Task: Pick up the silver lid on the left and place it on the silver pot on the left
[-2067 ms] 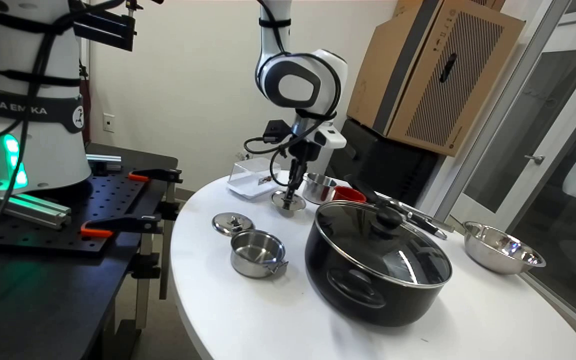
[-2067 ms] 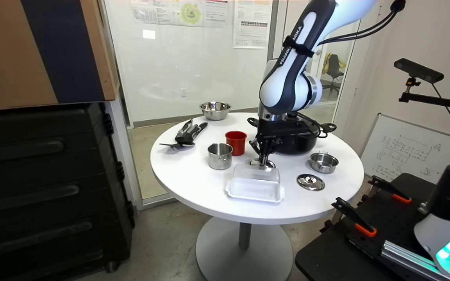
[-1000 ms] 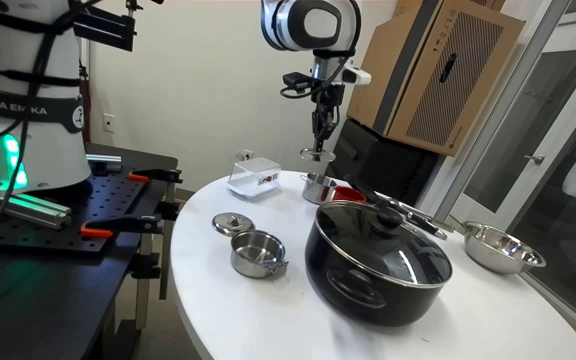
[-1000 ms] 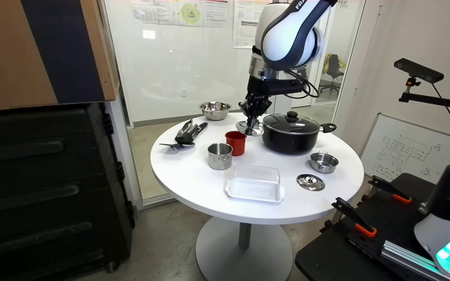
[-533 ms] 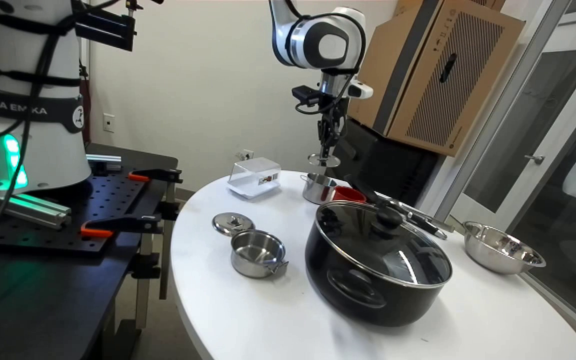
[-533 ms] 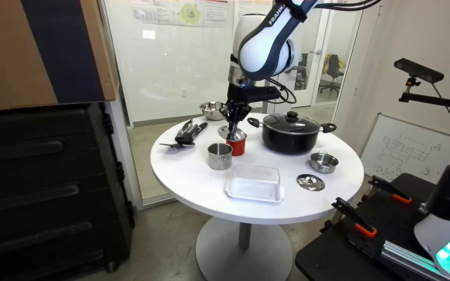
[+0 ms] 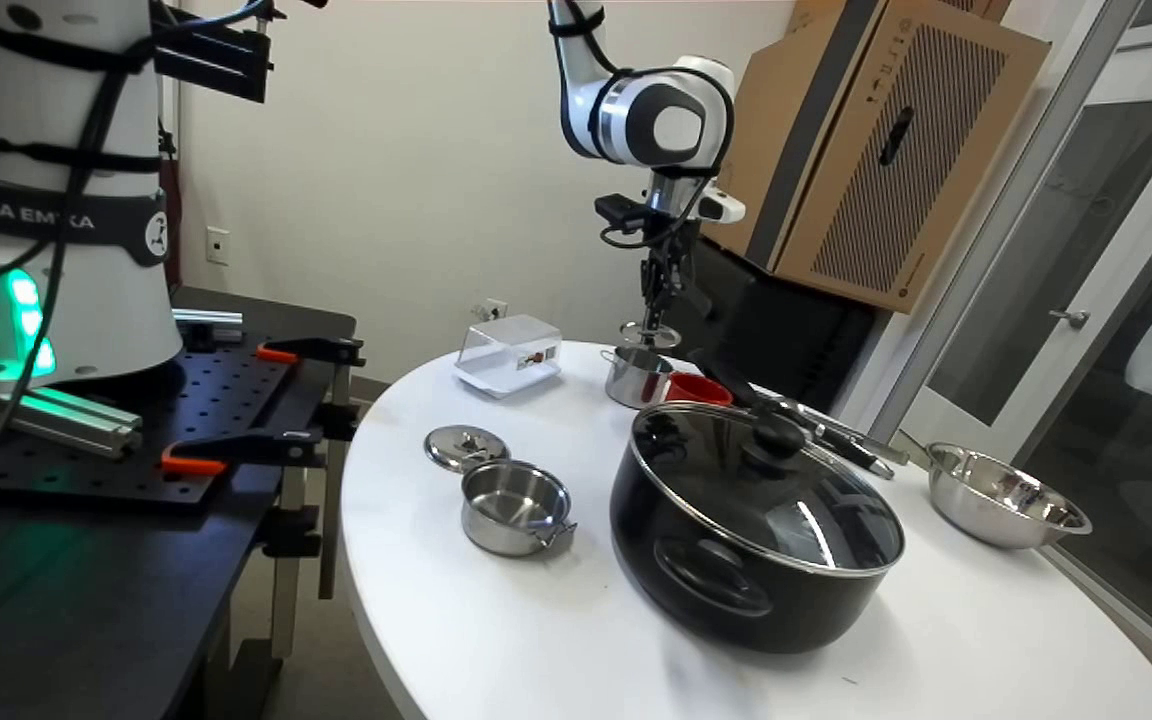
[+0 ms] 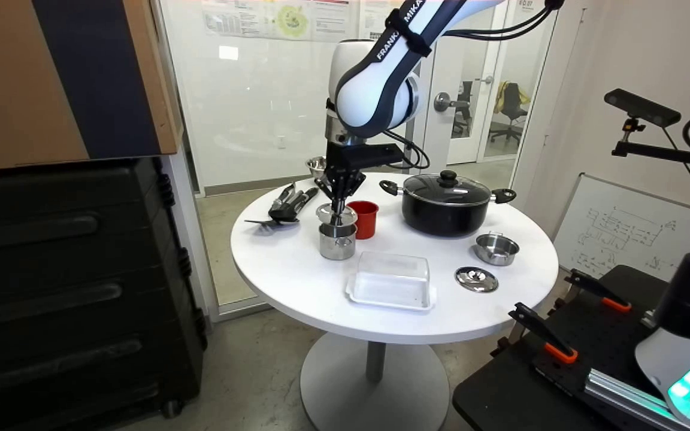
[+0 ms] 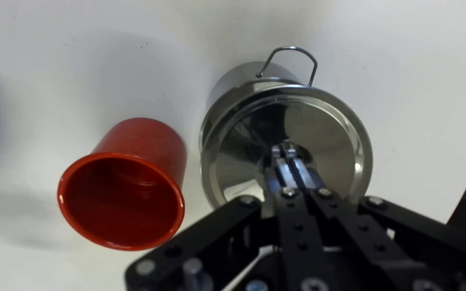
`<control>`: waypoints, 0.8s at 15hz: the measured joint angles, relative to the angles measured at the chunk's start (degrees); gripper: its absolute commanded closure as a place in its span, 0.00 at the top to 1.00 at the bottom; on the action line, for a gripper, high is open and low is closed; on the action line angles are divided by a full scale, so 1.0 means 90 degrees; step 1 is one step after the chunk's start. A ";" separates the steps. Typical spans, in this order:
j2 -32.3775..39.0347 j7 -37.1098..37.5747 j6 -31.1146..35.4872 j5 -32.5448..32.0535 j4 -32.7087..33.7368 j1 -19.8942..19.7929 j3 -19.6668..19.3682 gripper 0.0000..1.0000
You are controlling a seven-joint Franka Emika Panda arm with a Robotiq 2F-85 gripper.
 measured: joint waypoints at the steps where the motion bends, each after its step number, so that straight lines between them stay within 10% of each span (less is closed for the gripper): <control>1: 0.0094 0.0049 -0.0067 0.0000 0.0095 0.0025 -0.0035 0.00; 12: 0.0623 0.0218 -0.0364 0.0003 0.0627 0.0072 -0.0099 0.00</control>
